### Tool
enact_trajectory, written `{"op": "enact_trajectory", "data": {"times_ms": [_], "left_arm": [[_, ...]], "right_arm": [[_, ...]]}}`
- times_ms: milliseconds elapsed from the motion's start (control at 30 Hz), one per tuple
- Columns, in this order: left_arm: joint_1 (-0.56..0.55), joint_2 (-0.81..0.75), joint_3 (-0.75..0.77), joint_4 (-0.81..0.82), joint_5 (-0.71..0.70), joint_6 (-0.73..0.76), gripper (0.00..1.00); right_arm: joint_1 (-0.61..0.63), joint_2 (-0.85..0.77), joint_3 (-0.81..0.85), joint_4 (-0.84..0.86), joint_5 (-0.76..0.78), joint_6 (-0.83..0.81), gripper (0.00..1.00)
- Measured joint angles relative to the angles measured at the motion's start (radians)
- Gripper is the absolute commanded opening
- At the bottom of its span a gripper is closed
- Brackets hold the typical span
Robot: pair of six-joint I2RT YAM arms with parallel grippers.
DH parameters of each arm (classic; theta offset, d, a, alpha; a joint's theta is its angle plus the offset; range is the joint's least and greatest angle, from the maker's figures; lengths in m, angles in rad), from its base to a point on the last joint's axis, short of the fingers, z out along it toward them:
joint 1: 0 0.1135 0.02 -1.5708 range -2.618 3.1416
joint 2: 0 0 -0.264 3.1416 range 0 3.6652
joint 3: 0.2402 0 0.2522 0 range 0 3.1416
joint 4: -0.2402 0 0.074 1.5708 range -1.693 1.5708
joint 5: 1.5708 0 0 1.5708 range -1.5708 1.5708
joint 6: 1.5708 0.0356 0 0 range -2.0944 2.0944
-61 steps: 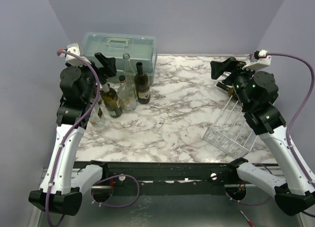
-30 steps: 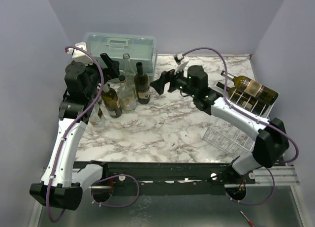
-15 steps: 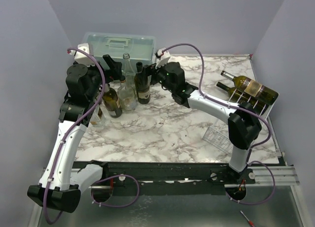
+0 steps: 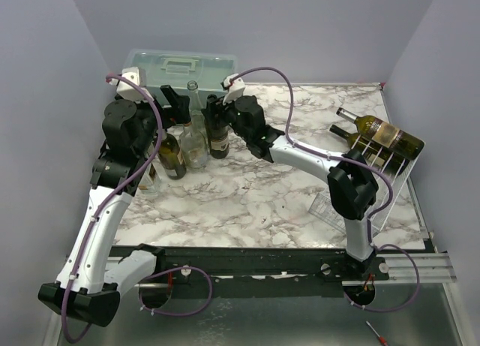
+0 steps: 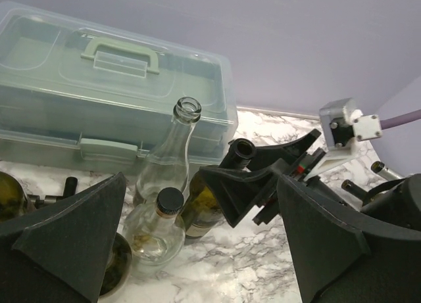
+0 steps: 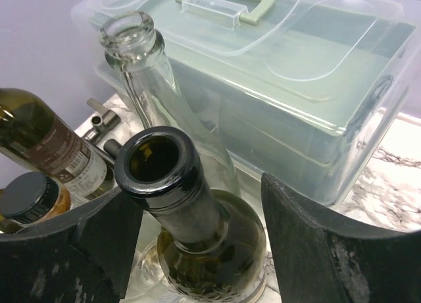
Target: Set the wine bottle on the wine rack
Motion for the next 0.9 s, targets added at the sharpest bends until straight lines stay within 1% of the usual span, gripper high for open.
{"op": "enact_trajectory", "data": {"times_ms": [200,300,367,467,533,700,900], "left_arm": [[-0.007,-0.013,0.000,0.000,-0.005,0.000,0.99],[-0.007,-0.020,0.000,0.000,-0.008,0.000,0.99],[-0.007,-0.024,0.000,0.000,-0.010,0.002,0.99],[-0.008,-0.027,0.000,-0.001,-0.016,0.003,0.99],[-0.010,-0.028,0.000,-0.001,-0.018,0.003,0.99],[-0.014,-0.032,0.000,-0.002,-0.027,0.007,0.99],[-0.026,-0.033,-0.001,-0.003,-0.037,0.011,0.99]], "right_arm": [[0.023,0.041,0.025,-0.002,0.066,-0.029,0.45],[0.027,0.060,0.048,-0.006,0.109,-0.038,0.25],[0.027,0.066,0.064,-0.014,0.148,-0.069,0.15],[0.026,0.066,0.070,-0.026,0.172,-0.069,0.04],[0.027,0.066,0.071,-0.031,0.188,-0.075,0.01],[0.029,0.060,0.070,-0.043,0.220,-0.120,0.01],[0.034,0.011,0.039,-0.106,0.311,-0.300,0.01]]}}
